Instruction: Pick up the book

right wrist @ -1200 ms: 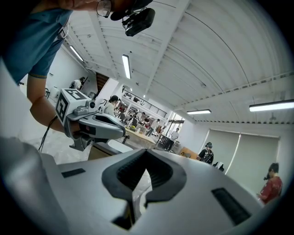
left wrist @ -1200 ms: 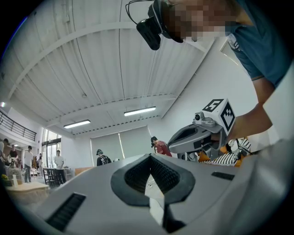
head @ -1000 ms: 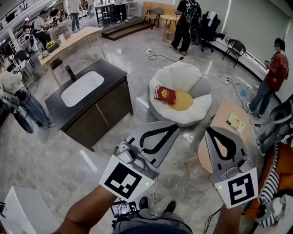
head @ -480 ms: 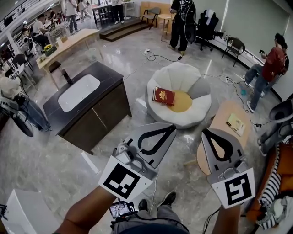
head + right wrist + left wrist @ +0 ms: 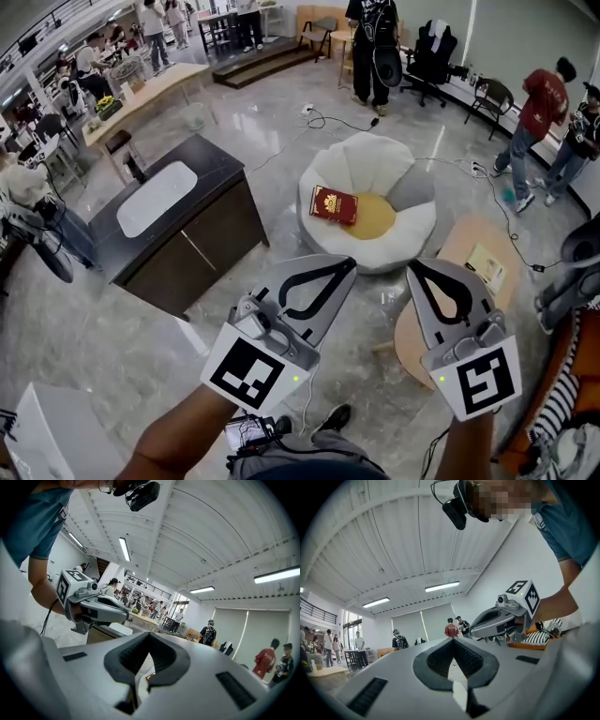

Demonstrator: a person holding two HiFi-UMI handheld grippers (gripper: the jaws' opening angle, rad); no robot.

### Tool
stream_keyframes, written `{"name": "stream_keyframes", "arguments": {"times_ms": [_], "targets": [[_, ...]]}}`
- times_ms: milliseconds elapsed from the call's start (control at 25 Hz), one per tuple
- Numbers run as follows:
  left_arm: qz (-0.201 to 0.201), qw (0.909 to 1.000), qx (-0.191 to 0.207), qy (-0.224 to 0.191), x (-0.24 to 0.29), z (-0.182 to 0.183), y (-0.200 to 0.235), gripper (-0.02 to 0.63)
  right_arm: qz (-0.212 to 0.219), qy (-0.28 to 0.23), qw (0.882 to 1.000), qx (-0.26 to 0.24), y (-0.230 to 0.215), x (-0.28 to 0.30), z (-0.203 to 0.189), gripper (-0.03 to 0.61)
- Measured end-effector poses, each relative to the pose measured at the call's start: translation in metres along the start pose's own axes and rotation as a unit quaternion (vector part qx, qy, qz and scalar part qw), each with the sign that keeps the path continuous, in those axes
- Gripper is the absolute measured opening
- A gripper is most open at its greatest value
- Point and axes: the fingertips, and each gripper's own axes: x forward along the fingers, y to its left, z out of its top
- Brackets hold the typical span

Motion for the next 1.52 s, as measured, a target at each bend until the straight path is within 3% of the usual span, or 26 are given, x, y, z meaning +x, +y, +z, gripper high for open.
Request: {"name": "stream_keyframes", "arguments": {"times_ms": [560, 1520], "targets": [[0.021, 0.9997, 0.004, 0.011, 0.054, 0.004, 0.007, 0.003, 0.008, -0.020, 1.000, 0.007, -0.055, 0.003, -0.018, 0.012], [-0.039, 0.9988, -0.006, -0.029, 0.072, -0.055, 0.153, 0.003, -0.052, 0.015, 0.998, 0.011, -0.068, 0.154, -0.016, 0.012]]}}
